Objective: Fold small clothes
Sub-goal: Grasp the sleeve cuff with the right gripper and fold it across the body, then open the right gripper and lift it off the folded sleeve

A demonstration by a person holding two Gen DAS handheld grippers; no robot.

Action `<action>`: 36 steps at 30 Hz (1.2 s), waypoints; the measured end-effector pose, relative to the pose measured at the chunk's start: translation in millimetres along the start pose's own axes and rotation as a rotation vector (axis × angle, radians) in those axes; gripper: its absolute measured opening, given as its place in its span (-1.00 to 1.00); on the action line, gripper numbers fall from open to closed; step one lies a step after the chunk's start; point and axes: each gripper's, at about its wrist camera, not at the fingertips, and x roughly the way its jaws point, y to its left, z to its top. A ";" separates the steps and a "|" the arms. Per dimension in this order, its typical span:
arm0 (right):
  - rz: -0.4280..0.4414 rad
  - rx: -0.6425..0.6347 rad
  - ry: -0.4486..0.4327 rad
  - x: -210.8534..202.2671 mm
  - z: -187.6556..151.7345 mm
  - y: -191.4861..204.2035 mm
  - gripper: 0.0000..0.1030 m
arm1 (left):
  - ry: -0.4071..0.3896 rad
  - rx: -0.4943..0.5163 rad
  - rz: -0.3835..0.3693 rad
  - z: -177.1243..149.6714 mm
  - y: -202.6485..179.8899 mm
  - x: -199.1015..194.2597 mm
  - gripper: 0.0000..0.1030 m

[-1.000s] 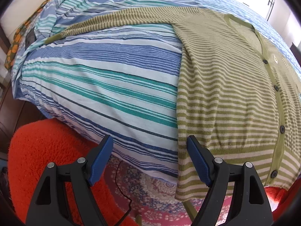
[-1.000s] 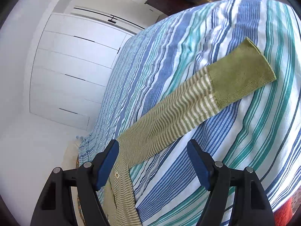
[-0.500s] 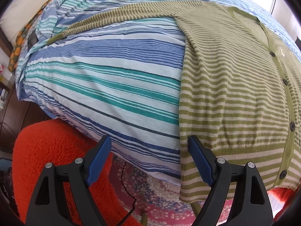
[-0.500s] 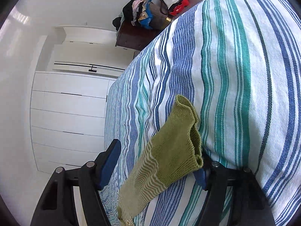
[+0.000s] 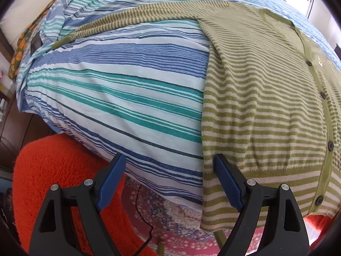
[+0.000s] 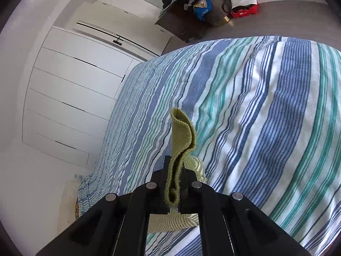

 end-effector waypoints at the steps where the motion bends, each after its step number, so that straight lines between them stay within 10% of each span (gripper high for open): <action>1: 0.035 -0.034 0.012 4.2 -0.8 27.2 -0.92 | 0.001 -0.005 -0.009 0.6 1.6 0.1 0.67; 8: 0.253 -0.266 0.130 55.9 -72.6 235.2 -0.92 | 0.014 -0.069 -0.098 3.3 20.7 0.9 0.67; 15: 0.304 -0.518 0.244 125.3 -231.2 377.0 -0.92 | 0.025 -0.171 -0.199 4.4 48.3 0.4 0.67; 28: 0.158 -0.698 0.503 270.7 -481.2 369.6 -0.90 | 0.055 -0.274 -0.295 7.8 80.7 5.4 0.67; 33: 0.181 -0.693 0.734 303.1 -549.7 349.8 -0.48 | 0.078 -0.273 -0.294 12.3 76.5 13.1 0.67; 35: 0.170 -0.726 0.858 307.4 -574.8 343.3 0.36 | 0.086 -0.261 -0.286 15.2 72.2 16.2 0.67; 36: 0.171 -0.749 0.876 305.6 -581.2 340.4 0.45 | 0.085 -0.256 -0.284 16.9 70.1 17.3 0.67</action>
